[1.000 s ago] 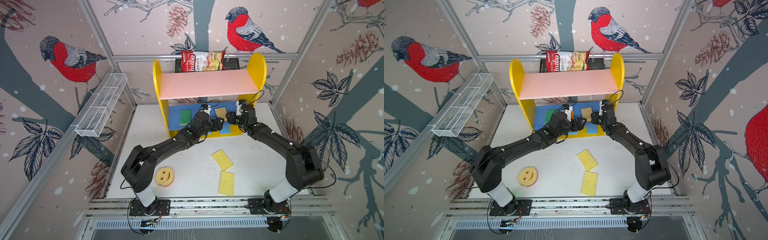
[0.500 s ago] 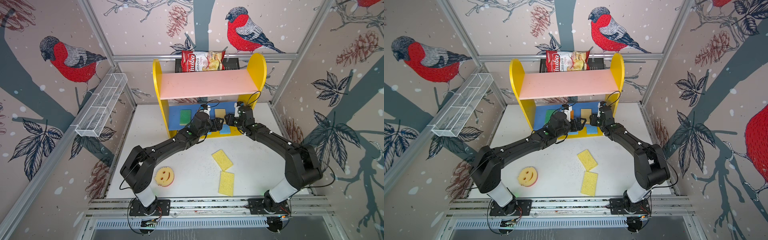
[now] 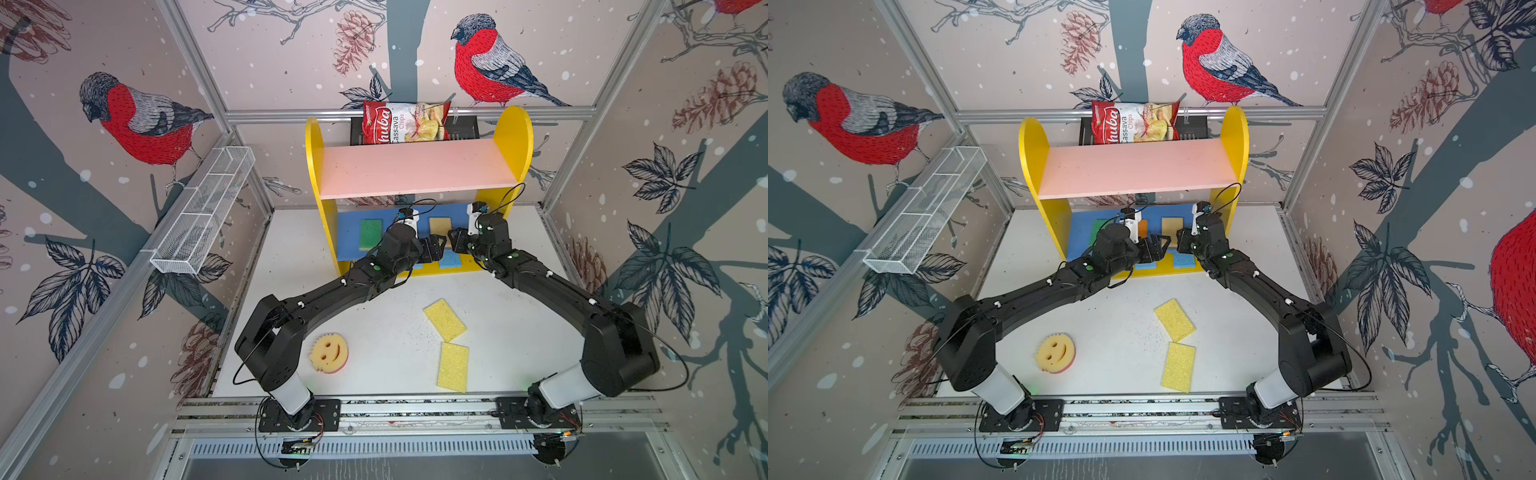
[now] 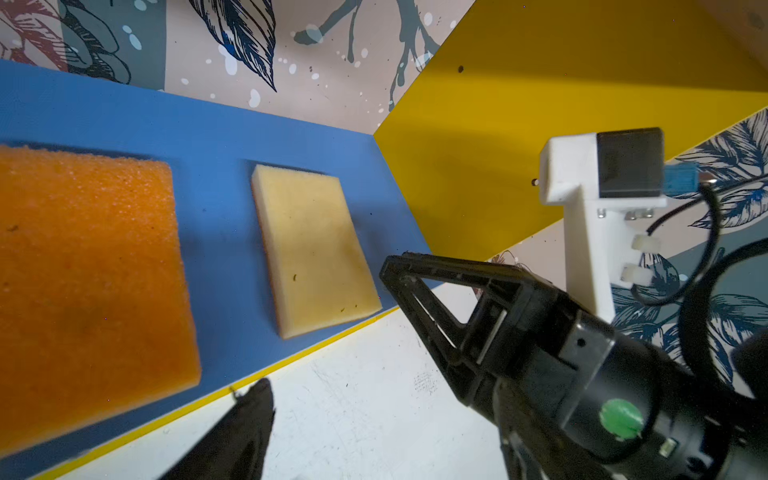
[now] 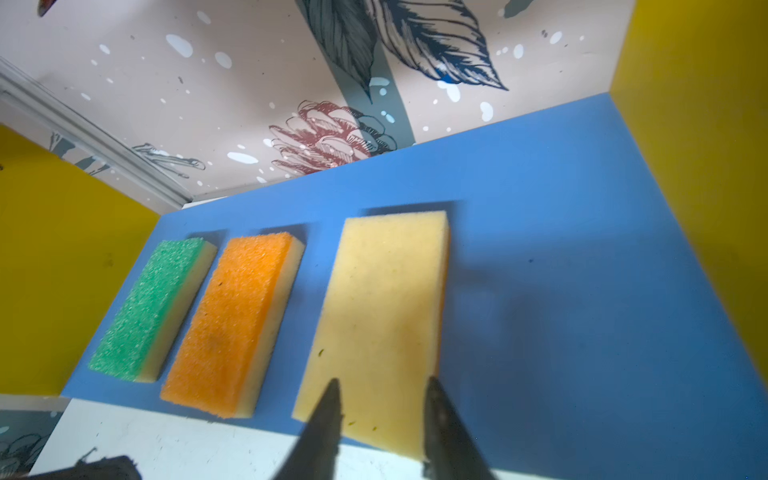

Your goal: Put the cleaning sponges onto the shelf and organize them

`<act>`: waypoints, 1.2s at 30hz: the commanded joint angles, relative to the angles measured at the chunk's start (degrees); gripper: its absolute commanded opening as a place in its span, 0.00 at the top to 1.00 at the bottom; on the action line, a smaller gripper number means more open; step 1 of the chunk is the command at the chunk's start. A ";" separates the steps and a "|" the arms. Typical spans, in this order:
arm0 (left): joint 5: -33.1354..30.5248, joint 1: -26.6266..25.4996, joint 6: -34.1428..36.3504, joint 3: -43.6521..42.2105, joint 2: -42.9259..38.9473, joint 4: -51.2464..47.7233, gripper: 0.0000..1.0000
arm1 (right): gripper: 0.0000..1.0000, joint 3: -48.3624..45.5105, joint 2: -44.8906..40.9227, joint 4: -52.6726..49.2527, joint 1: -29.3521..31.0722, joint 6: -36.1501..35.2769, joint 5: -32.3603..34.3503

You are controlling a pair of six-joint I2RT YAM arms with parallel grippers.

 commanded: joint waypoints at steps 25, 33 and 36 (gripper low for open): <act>-8.88 0.97 -1.34 -12.08 -16.52 -5.23 0.16 | 0.94 2.14 5.88 -1.78 1.31 0.74 -4.64; -8.56 1.16 -1.84 -13.55 -16.22 -5.12 0.15 | 0.93 2.08 4.16 -2.39 -0.69 1.04 -3.89; -8.27 1.22 -1.84 -13.49 -16.02 -4.93 0.16 | 0.93 2.16 4.18 -2.40 -0.84 1.14 -4.30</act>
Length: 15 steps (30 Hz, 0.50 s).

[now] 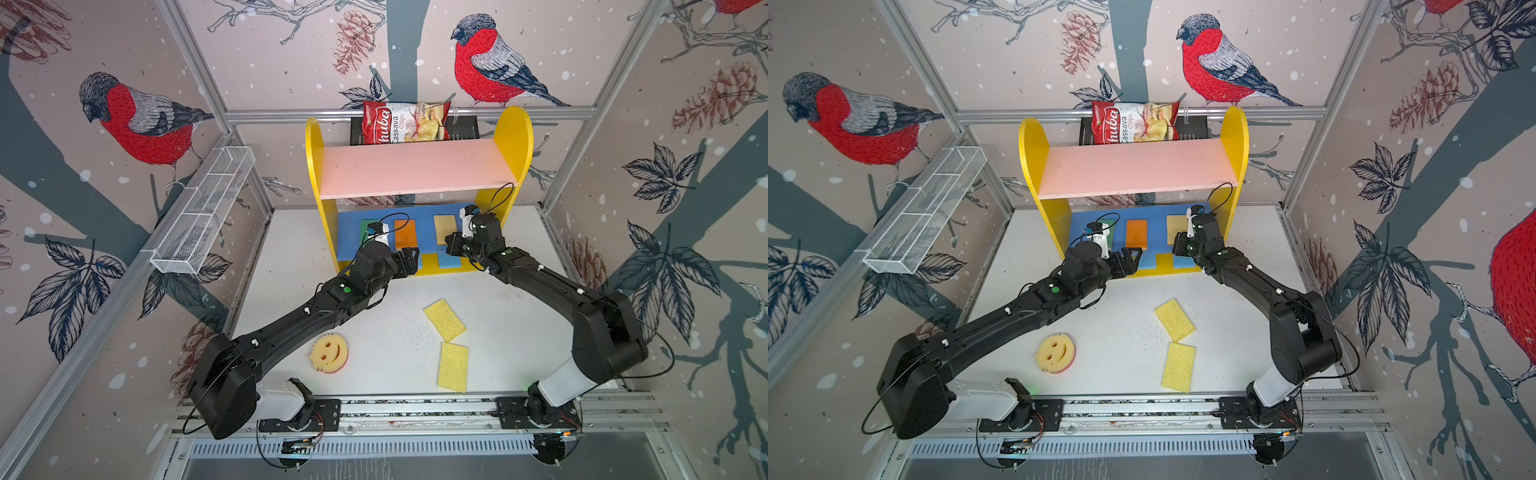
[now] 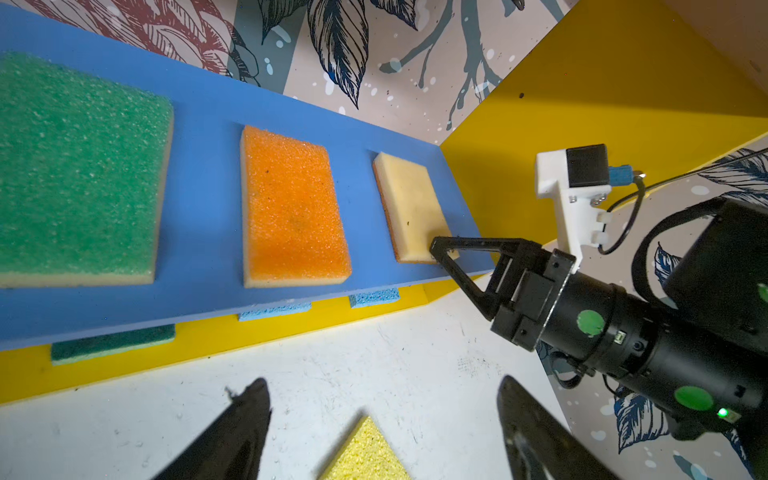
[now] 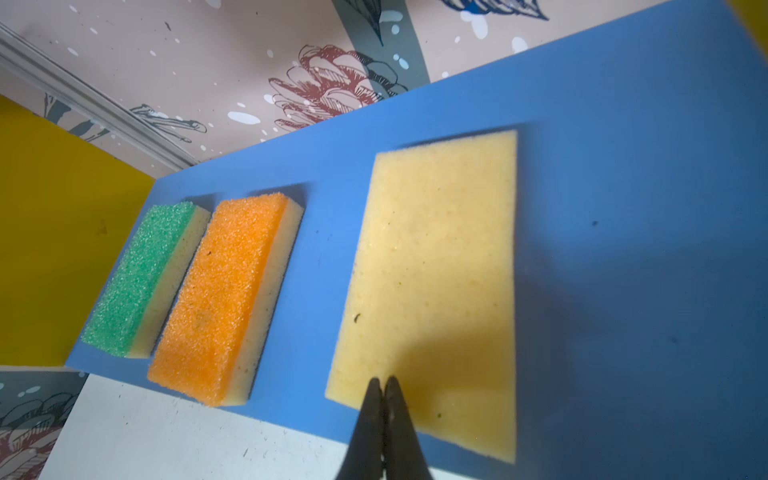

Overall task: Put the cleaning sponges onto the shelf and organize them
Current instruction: 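Withdraw both grippers from the shelf toward the table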

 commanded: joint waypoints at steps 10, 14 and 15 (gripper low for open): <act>-0.13 0.16 -0.49 -0.28 0.00 0.79 0.15 | 0.93 0.35 -1.41 -0.43 0.38 0.67 -0.50; -0.02 0.26 -0.49 -0.19 -0.04 0.90 0.15 | 0.93 0.34 -2.76 -0.73 0.67 0.75 0.31; -0.02 0.23 -0.41 -0.20 -0.21 0.78 0.15 | 0.93 0.35 -3.02 -0.92 0.78 0.85 0.92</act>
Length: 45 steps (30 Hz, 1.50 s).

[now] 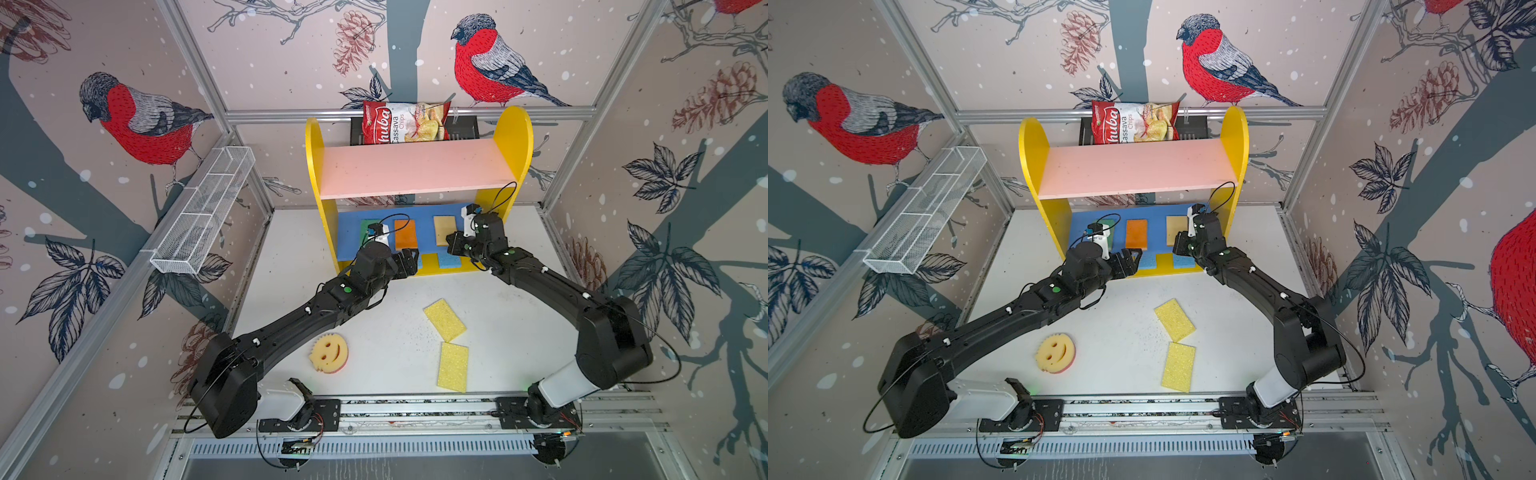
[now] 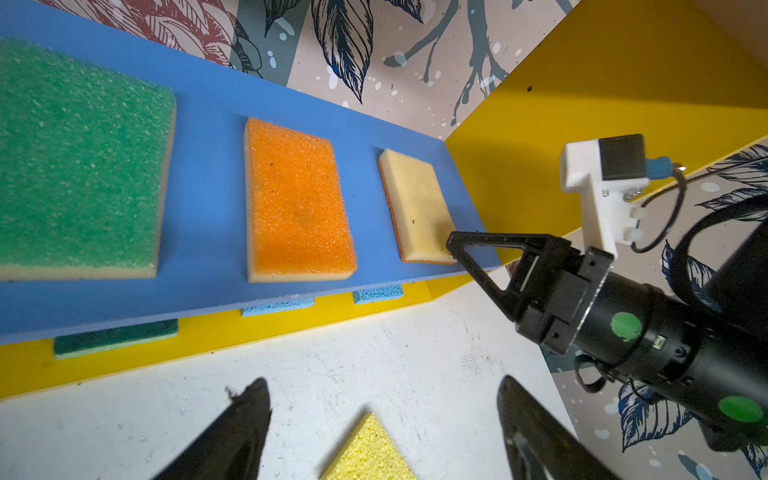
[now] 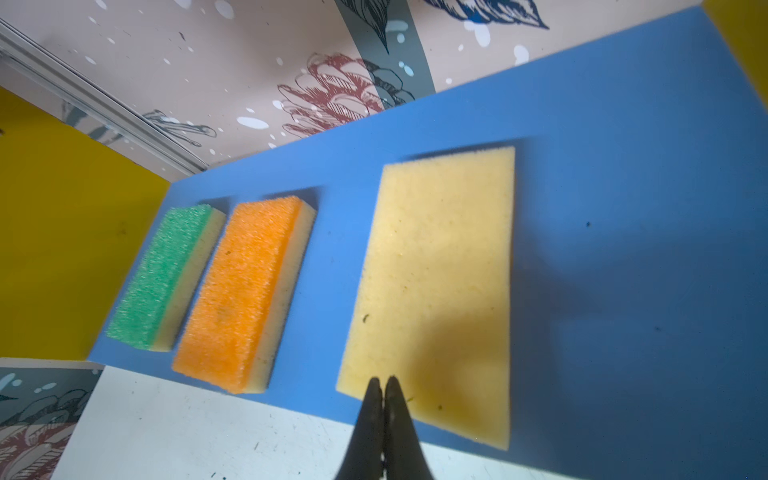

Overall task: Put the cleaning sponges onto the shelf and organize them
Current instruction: 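Withdraw both grippers from the shelf toward the table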

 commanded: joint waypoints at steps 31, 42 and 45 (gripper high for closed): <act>-2.20 10.84 -4.31 -22.66 -33.32 -14.70 0.08 | 0.57 -24.64 -26.99 -4.60 1.81 6.68 16.56; 1.60 10.93 -5.63 -24.67 -33.35 -14.75 0.09 | 0.43 -10.72 -15.53 -0.35 0.91 -2.19 16.33; 1.62 10.93 -6.04 -24.65 -33.09 -14.67 0.09 | 0.42 -8.57 -12.91 1.24 -0.16 -2.20 14.87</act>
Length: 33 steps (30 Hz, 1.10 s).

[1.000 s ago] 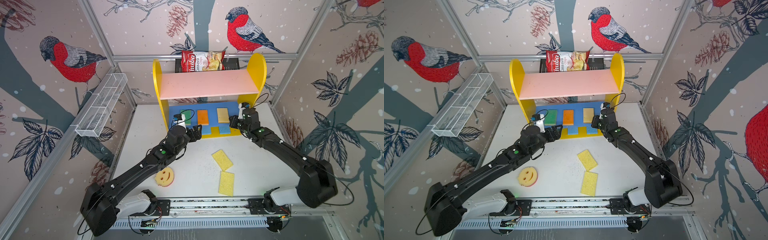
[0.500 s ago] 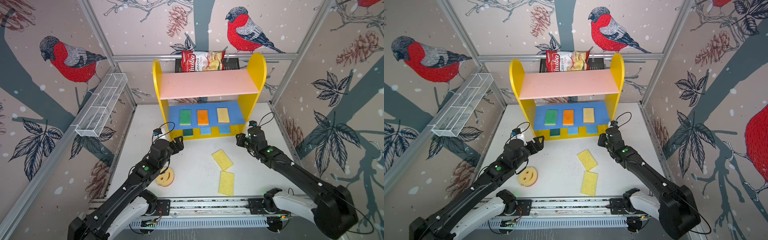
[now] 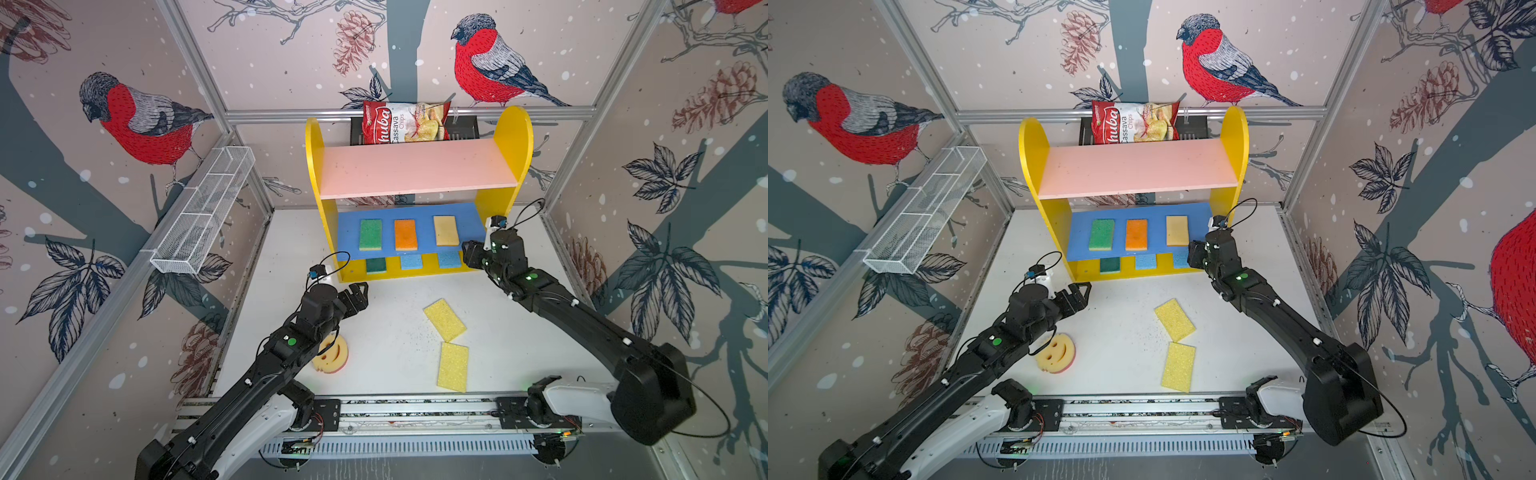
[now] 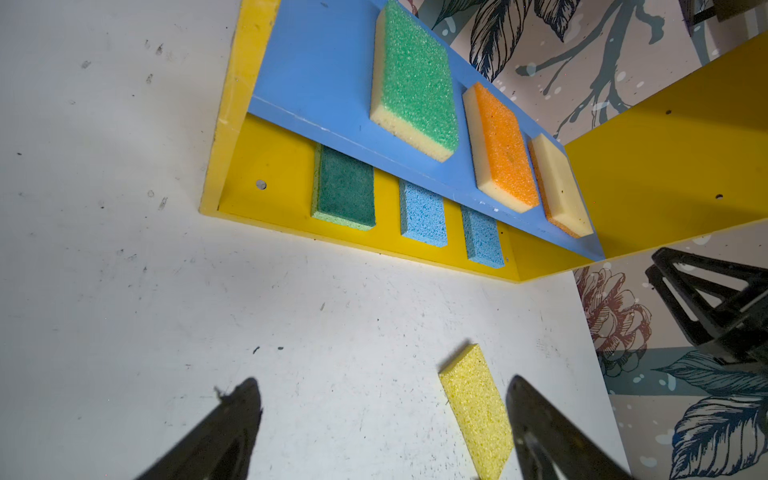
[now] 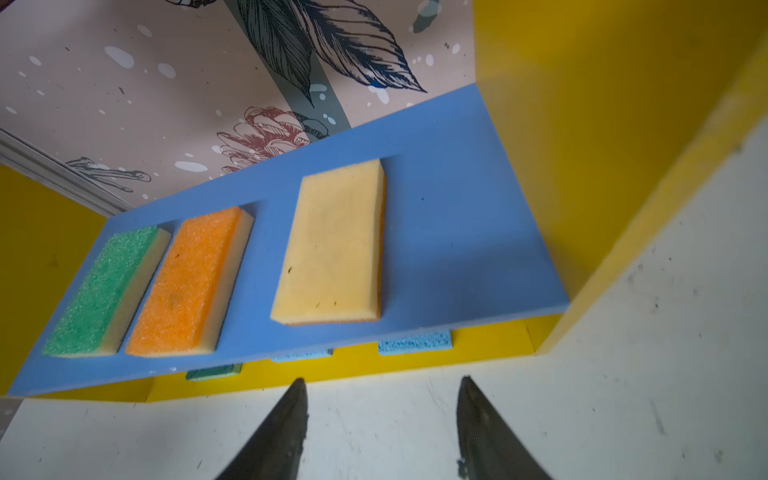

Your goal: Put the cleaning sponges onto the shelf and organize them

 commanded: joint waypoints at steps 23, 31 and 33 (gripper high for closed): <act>1.23 0.07 -1.82 -1.05 4.22 3.23 0.09 | 0.29 14.29 20.75 7.56 -1.85 -4.11 -0.33; 1.78 0.16 -1.03 -0.64 7.13 4.68 0.09 | 0.28 15.63 24.74 6.81 -1.73 -5.72 -1.19; 1.87 0.30 -0.81 -0.60 7.70 4.96 0.09 | 0.28 15.54 24.98 6.81 -1.68 -5.87 -1.46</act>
